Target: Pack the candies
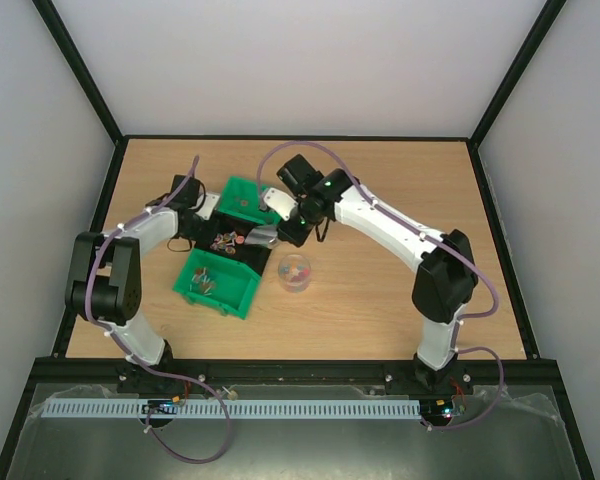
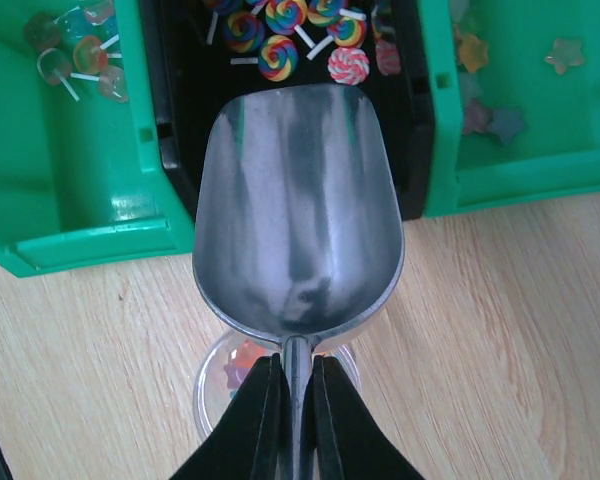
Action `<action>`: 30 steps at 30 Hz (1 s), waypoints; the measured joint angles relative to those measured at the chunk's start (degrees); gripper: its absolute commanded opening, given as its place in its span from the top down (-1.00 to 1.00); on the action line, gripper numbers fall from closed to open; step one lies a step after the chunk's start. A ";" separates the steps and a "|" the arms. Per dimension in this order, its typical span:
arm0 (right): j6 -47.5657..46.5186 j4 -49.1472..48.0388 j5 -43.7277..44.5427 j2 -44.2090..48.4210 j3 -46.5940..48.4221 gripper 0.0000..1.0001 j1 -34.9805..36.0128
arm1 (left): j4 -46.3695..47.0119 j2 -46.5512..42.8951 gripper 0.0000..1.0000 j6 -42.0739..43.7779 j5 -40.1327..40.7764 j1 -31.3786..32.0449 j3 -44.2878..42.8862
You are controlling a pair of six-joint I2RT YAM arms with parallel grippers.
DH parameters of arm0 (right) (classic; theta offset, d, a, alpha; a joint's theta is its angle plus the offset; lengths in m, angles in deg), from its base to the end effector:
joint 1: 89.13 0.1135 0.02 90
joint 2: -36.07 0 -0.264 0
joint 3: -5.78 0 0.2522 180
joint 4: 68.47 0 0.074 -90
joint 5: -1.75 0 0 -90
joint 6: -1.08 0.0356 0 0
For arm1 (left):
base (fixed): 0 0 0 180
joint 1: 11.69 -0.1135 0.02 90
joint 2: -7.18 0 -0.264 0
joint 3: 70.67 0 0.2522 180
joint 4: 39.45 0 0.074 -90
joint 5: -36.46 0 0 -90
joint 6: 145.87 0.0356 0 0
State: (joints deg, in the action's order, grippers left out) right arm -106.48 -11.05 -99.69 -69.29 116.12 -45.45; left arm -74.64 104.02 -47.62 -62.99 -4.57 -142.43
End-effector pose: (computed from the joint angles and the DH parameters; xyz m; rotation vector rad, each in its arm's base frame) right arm 0.2899 0.2866 0.3036 -1.3532 2.1184 0.4382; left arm 0.3307 -0.0472 0.1740 0.4064 2.5828 -0.2092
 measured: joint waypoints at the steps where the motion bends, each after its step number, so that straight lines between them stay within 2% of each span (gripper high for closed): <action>1: 0.07 0.02 0.00 -0.61 0.42 0.97 0.31 | 0.13 -0.17 0.95 -0.26 0.31 0.13 0.17; 8: 0.79 0.04 0.63 -4.70 1.62 0.97 2.84 | 0.55 -1.64 0.95 -1.90 2.29 1.01 1.33; 30: 5.22 3.06 8.46 -15.28 11.52 0.97 4.33 | 2.27 -4.22 0.95 -4.50 4.98 3.23 4.02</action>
State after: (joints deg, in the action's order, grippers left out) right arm -101.25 -7.99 -91.23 -84.57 127.64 -41.12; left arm -72.37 99.80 -52.12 -58.01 -1.34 -138.41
